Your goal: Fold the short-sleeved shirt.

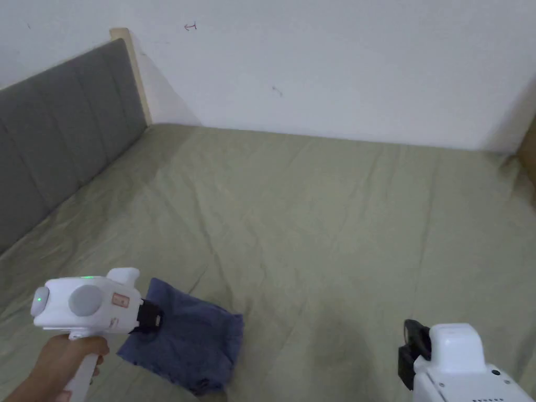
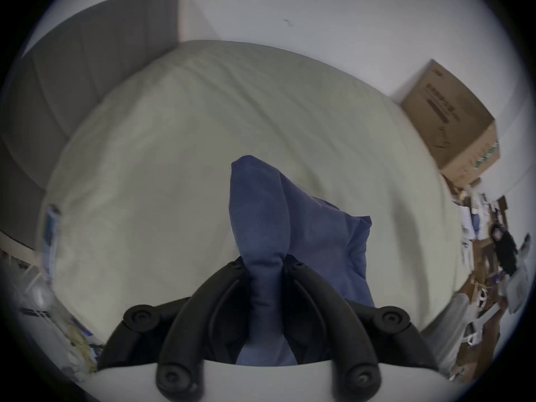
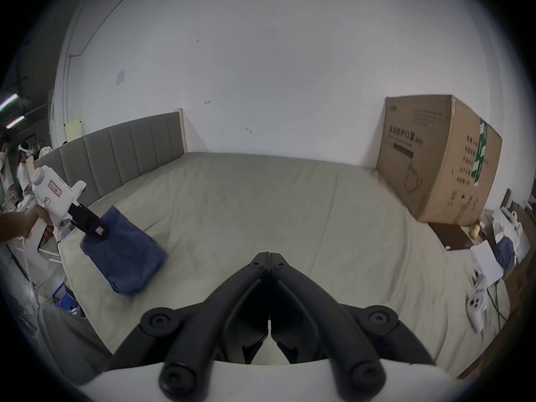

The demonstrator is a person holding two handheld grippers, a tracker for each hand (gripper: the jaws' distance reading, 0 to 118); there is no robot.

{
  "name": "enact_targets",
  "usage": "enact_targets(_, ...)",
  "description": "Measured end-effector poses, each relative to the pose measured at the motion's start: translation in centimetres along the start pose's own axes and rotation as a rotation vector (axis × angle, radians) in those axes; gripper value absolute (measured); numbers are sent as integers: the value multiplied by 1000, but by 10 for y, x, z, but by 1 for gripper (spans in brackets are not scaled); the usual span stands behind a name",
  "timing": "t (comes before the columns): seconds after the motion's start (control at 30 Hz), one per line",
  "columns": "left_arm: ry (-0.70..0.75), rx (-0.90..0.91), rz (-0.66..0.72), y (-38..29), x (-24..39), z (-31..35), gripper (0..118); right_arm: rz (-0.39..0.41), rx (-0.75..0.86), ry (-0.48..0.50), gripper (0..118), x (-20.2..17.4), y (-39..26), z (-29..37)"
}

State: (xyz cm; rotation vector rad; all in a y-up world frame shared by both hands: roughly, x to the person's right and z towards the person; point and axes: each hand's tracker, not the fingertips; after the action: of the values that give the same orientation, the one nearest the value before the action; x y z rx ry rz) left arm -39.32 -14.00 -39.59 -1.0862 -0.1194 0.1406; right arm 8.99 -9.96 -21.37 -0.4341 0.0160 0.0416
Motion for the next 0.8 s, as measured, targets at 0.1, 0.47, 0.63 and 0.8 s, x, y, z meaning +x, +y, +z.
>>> enact_targets(0.1,97,3,-1,20,-45,7,17,5,23,-5,0,-4,10,-5)
enact_targets(0.47,238,-80,99,38,-131,-20,18,-5,2,-21,0,-15,16,-40)
enact_targets(0.63,261,-102,106,33,-122,-28,61,-19,-17,-31,0,-11,15,-48)
enact_targets(0.8,224,-23,136,31,-105,2,98,-27,9,-24,0,-5,23,-38)
